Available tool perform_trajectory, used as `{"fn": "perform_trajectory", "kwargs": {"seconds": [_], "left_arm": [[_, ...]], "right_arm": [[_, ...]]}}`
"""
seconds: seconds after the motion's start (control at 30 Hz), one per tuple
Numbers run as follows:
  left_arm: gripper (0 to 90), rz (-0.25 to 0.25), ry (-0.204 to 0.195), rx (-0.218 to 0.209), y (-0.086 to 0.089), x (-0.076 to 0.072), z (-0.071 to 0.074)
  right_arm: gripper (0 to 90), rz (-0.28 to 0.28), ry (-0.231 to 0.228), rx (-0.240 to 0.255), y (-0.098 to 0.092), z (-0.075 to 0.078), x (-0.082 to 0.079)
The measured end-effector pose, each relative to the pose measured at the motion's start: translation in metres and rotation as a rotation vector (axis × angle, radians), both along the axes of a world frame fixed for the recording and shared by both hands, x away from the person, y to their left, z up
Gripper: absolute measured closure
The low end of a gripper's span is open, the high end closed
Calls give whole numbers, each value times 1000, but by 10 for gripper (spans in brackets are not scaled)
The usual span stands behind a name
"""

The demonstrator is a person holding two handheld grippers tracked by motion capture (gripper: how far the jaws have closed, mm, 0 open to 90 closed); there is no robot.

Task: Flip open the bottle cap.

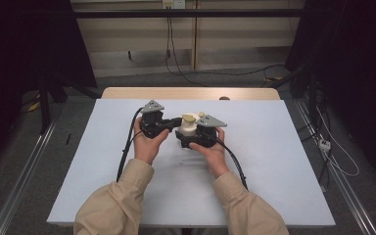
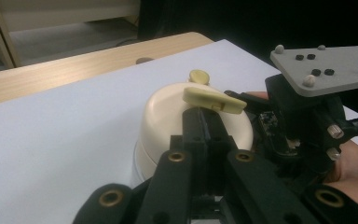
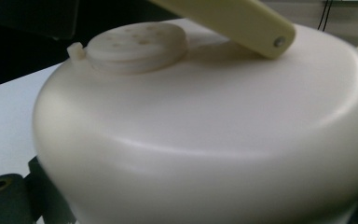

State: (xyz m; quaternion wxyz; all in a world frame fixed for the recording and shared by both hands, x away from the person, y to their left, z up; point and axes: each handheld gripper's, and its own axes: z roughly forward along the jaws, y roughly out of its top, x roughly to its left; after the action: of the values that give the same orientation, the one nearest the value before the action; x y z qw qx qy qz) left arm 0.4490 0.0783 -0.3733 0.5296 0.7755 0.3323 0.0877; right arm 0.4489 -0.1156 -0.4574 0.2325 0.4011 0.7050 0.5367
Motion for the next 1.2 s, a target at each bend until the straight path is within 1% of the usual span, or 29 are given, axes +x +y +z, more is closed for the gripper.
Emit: {"fn": "perform_trajectory", "kwargs": {"seconds": [0.43,0.6,0.83,1.2], "left_arm": [[900,-12,-5,-13,-15,5,4],[900,-13,-7,-18,-20,8,5],[900,-18,-9,-14,-26,12,5],[900,-33,-12,-28,-34,17,8]], "right_arm": [[61,0,7,-3,0,1,-1],[60,2,12,-3,-2,1,-1],[59,4,16,-2,-2,2,-2],[58,3,17,-4,-3,3,-2]]}}
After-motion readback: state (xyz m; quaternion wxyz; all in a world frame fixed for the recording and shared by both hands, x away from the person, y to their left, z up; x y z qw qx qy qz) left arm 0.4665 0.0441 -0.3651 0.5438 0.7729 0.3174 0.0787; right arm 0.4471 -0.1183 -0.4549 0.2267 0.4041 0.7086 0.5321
